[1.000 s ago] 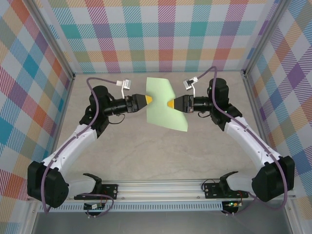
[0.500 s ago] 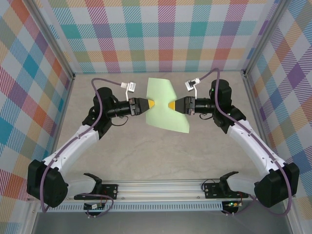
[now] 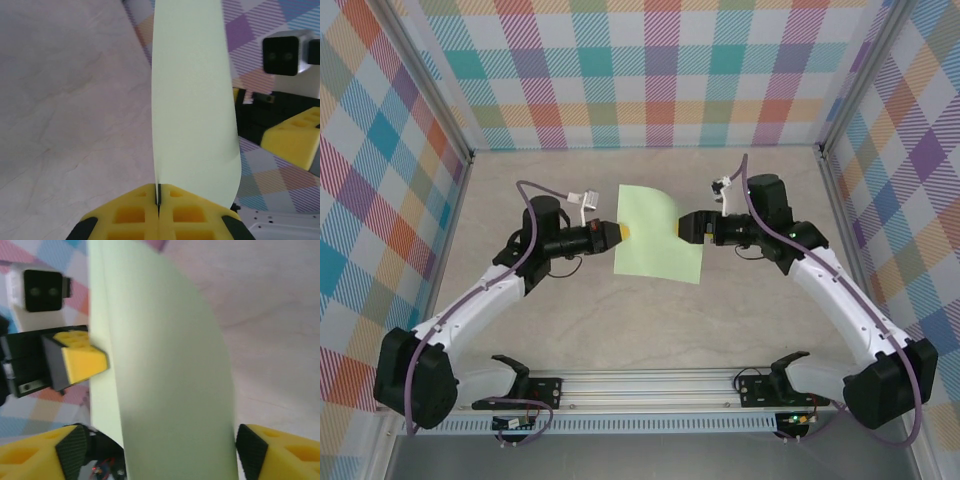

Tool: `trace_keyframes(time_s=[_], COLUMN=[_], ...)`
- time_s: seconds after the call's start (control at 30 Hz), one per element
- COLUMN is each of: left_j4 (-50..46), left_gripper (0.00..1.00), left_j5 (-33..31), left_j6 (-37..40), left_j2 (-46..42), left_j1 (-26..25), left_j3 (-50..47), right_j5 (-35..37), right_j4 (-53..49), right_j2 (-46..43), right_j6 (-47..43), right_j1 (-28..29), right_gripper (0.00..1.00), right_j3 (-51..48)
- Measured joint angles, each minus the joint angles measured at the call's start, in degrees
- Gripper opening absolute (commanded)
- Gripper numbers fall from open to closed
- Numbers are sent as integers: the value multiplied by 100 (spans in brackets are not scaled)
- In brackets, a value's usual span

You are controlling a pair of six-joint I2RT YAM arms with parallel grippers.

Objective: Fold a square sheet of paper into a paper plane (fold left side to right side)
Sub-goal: Place a square sheet of paper at the center of the table.

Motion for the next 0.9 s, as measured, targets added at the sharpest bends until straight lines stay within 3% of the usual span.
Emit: trace_keyframes(time_s=[0.17,0.33,0.53,0.9], left_j4=[-317,-535,-605,-964], left_gripper=[0,0,0,1], left_j5=[-562,-1259,-1685,-1810], left_j6=[144,144,254,531], left_j2=[907,1694,1818,1818], left_j1=[0,0,0,0], left_j3=[-319,-621,-645,-341], right_j5=[879,612,354,269], right_j4=[-345,247,1139,1871], right_j2=[2,459,1582,3213], right_j6=[-243,129,686,977], right_j1=[0,7,262,566], right_gripper=[90,54,28,24], right_j3=[-431,-1298,-1532,-988])
